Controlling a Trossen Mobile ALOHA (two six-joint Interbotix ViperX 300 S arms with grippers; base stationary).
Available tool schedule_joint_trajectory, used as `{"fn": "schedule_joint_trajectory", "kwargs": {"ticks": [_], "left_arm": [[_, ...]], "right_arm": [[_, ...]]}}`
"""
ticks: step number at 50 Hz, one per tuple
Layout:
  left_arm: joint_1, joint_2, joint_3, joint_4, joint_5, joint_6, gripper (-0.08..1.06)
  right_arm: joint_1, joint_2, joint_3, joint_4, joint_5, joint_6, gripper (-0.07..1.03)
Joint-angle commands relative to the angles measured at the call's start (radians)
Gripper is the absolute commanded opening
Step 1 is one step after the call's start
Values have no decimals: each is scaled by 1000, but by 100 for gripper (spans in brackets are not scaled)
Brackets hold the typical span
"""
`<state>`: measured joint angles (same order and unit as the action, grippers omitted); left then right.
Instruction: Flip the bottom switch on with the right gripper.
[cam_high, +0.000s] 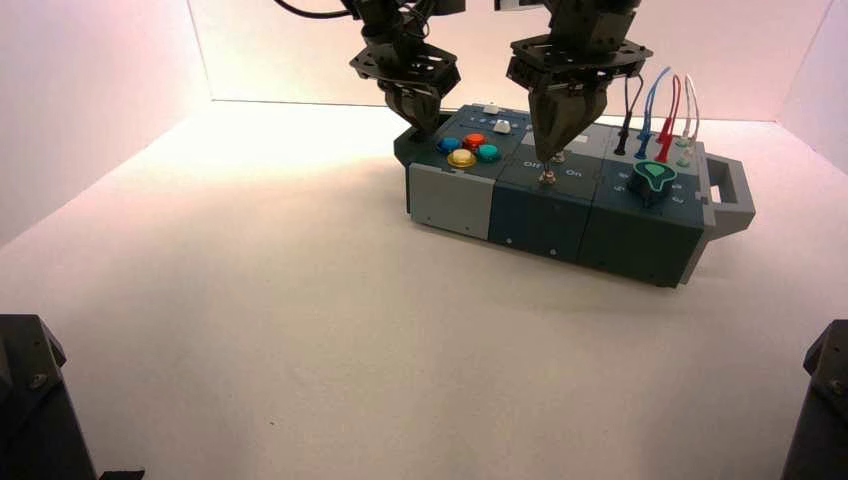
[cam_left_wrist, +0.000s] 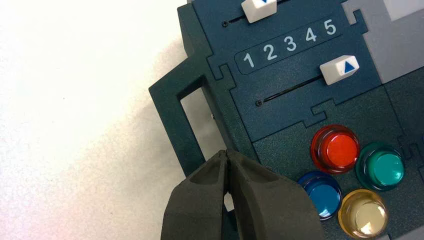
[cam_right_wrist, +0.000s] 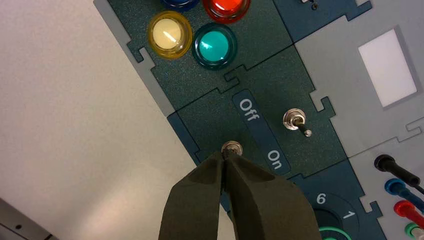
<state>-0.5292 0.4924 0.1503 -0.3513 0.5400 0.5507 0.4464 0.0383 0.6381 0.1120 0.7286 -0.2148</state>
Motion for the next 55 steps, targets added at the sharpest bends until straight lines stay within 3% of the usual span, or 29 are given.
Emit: {"fn": "schedule_joint_trajectory", "kwargs": {"ticks": [1, 15, 18, 55], "left_arm": [[6, -31, -21, 0, -8, 11, -3], [6, -31, -20, 0, -8, 14, -3], [8, -32, -18, 0, -8, 14, -3], [15, -31, -37, 0, -14, 14, -3]], "right_arm": [[-17, -11, -11, -11, 0, 2, -2], [-40, -11, -11, -31, 11, 21, -2], [-41, -11, -9, -61, 15, 44, -2], [-25, -20, -92, -58, 17, 38, -2]]}}
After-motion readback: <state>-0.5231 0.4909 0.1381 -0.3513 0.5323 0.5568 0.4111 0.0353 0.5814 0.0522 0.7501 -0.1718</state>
